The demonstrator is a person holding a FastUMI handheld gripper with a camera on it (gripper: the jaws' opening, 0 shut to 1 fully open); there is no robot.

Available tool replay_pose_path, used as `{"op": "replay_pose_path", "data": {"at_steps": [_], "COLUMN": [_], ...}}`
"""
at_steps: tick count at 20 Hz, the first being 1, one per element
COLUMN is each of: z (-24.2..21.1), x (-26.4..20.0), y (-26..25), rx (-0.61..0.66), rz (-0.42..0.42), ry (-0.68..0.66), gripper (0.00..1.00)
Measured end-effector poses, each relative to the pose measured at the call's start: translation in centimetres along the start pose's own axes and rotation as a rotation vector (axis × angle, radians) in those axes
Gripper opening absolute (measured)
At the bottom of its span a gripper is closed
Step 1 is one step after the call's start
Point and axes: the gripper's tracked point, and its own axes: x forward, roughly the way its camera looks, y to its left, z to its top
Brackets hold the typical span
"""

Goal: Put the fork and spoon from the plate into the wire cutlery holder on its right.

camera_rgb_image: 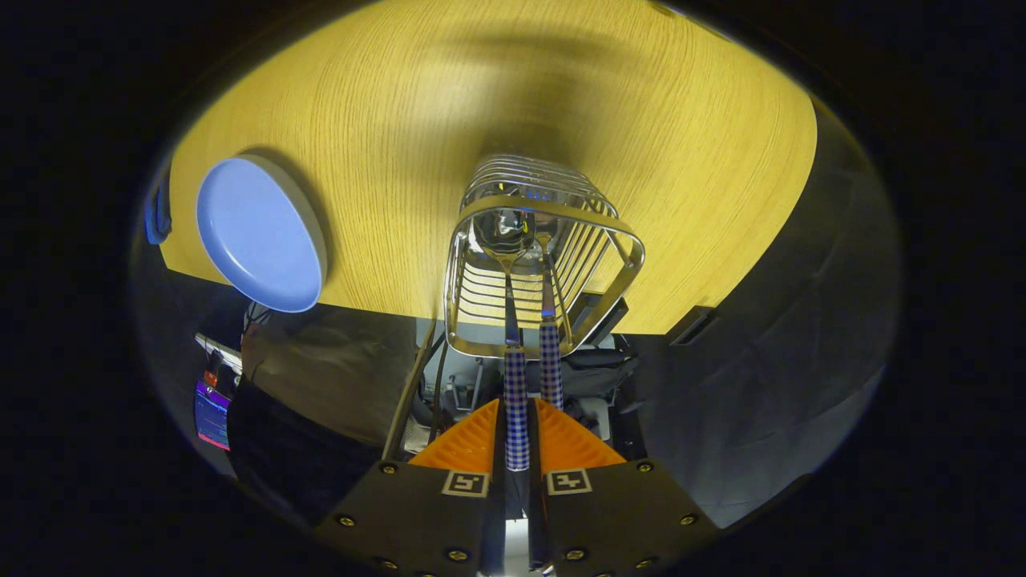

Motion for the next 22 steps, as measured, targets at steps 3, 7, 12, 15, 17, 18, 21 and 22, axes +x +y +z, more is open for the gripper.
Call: {"op": "replay_pose_path", "data": {"at_steps": [3, 7, 12, 15, 17, 18, 21, 22], "z": [0.3, 0.3, 0.2, 0.0, -0.5, -0.5, -0.8, -0.7], "x": [-0.1, -0.9, -0.9, -0.7, -2.0, -2.3, -3.1, -3.5], "y": [-0.1, 0.1, 0.4, 0.1, 0.2, 0.5, 1.5, 2.2], "rx": [0.001, 0.011, 0.042, 0.055, 0.069, 0.073, 0.074, 0.070], "rz": [-0.005, 0.008, 0.052, 0.062, 0.068, 0.074, 0.066, 0.056], "ry": [-0.020, -0.078, -0.150, -0.210, -0.280, -0.320, -0.476, -0.537], "gripper": [0.14, 0.13, 0.32, 0.51, 0.51, 0.51, 0.51, 0.51]}}
